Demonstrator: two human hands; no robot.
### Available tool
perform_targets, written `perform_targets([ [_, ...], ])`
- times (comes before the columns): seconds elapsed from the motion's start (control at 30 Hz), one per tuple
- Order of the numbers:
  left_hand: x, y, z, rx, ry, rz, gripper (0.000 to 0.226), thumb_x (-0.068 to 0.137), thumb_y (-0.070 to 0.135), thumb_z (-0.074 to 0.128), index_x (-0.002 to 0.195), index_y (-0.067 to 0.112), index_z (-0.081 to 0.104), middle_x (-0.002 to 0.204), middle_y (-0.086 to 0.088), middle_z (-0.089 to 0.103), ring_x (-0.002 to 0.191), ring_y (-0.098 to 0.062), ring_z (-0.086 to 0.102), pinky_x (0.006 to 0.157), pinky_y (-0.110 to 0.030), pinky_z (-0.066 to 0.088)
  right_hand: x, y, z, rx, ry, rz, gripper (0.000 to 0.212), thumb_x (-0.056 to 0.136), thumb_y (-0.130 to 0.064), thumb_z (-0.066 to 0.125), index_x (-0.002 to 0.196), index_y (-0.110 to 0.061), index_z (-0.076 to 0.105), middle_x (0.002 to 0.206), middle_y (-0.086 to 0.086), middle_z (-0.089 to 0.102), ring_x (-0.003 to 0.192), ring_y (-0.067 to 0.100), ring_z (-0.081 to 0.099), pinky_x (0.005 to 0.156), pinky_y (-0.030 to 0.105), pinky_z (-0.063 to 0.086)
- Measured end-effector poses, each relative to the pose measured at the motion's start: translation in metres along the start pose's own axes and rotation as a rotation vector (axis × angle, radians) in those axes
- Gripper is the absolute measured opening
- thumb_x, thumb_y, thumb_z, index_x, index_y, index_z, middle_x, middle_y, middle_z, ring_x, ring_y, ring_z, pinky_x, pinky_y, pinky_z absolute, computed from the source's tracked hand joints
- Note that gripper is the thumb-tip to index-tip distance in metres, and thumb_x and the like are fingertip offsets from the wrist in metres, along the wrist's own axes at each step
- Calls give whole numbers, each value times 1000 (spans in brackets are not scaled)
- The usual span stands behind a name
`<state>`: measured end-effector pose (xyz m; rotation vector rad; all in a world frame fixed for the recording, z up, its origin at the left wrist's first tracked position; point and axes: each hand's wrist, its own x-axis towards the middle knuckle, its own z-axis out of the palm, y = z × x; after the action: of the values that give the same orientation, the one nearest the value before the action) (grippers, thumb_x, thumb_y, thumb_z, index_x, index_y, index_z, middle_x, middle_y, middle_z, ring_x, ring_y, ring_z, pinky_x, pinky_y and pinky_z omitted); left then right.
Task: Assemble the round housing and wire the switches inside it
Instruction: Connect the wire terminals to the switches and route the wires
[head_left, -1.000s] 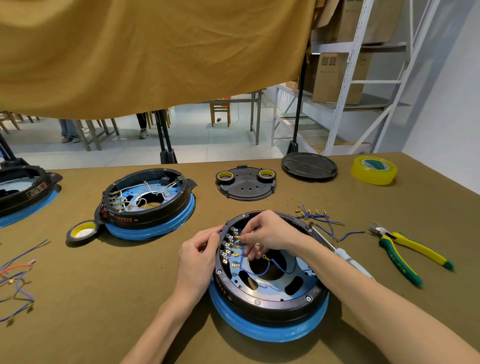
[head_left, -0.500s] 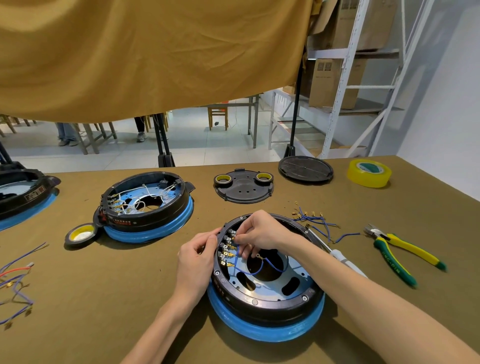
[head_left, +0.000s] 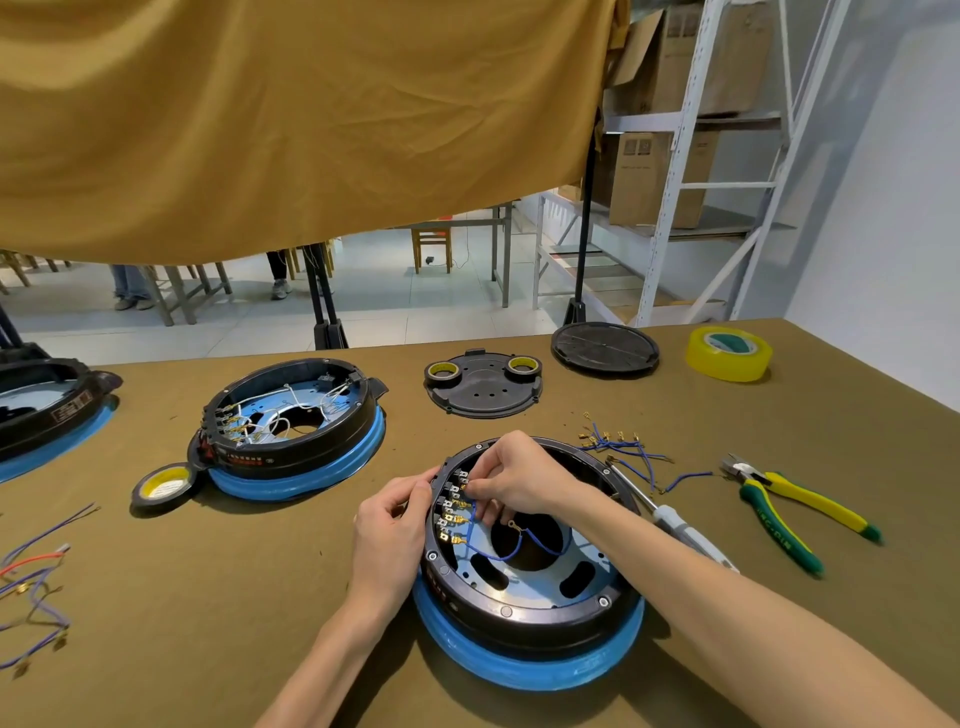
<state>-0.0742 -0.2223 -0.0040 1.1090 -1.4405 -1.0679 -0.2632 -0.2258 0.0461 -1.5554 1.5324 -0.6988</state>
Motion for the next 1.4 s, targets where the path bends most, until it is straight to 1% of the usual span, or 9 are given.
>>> perform_targets([
  [0.2,0,-2,2,-67,5,-2,25,104,14,55,119,15,75,108,2,75,94,-4,71,69,-16,56,1,3,0,-9,-10,-31,18,99,-6,65,96,10,72,81,22,76,60,18,72,53,22,57],
  [0.5,2,-5,1,-84,-1,22,24,104,14,56,116,16,76,104,4,76,94,-6,72,70,-17,57,-4,1,3,-108,52,-42,14,98,-14,67,95,-1,74,76,11,77,59,13,70,53,22,55],
  [0.7,1,-5,2,-91,-3,26,24,104,15,57,117,14,76,106,2,76,93,-3,72,69,-15,56,-27,-18,2,-773,341,-234,20,99,-35,62,101,-19,74,90,-3,69,86,21,62,79,37,52],
  [0.77,1,-3,2,-93,-11,30,24,104,15,57,118,15,76,107,3,76,96,-3,71,71,-15,56,-35,-22,1,-718,330,-300,21,99,-35,61,100,-20,75,86,-8,64,83,15,58,84,37,48],
  [0.9,0,-1,1,-57,-9,49,25,104,16,56,120,15,75,110,6,76,105,-6,70,87,-20,56,-40,-22,7,-523,78,-249,21,98,-34,64,107,-20,77,78,-11,64,68,4,56,67,27,47],
  [1.0,0,-1,1,-59,-5,44,25,104,16,56,121,15,75,112,6,76,106,-5,69,88,-21,56,-33,-16,12,-625,114,-253,22,97,-35,65,107,-21,77,75,-16,58,67,1,51,76,26,40],
  [1.13,0,-1,1,-59,2,31,26,104,16,56,122,15,74,115,7,75,107,-4,69,91,-25,56,-28,-14,14,-588,152,-221,18,96,-28,67,101,-18,81,82,-10,68,80,12,62,84,32,48],
  [1.23,1,-2,2,-47,21,34,25,104,16,56,121,15,75,114,9,75,108,-1,68,93,-26,55,-27,-12,14,-611,187,-210,16,96,-34,67,97,-24,80,79,-11,67,79,12,61,85,34,46],
  [1.4,3,-4,2,-46,20,40,25,103,16,57,119,15,76,114,9,75,104,2,68,83,-15,55,-24,-11,15,-657,214,-225,19,98,-39,67,101,-25,79,83,-10,67,80,12,59,81,31,39],
])
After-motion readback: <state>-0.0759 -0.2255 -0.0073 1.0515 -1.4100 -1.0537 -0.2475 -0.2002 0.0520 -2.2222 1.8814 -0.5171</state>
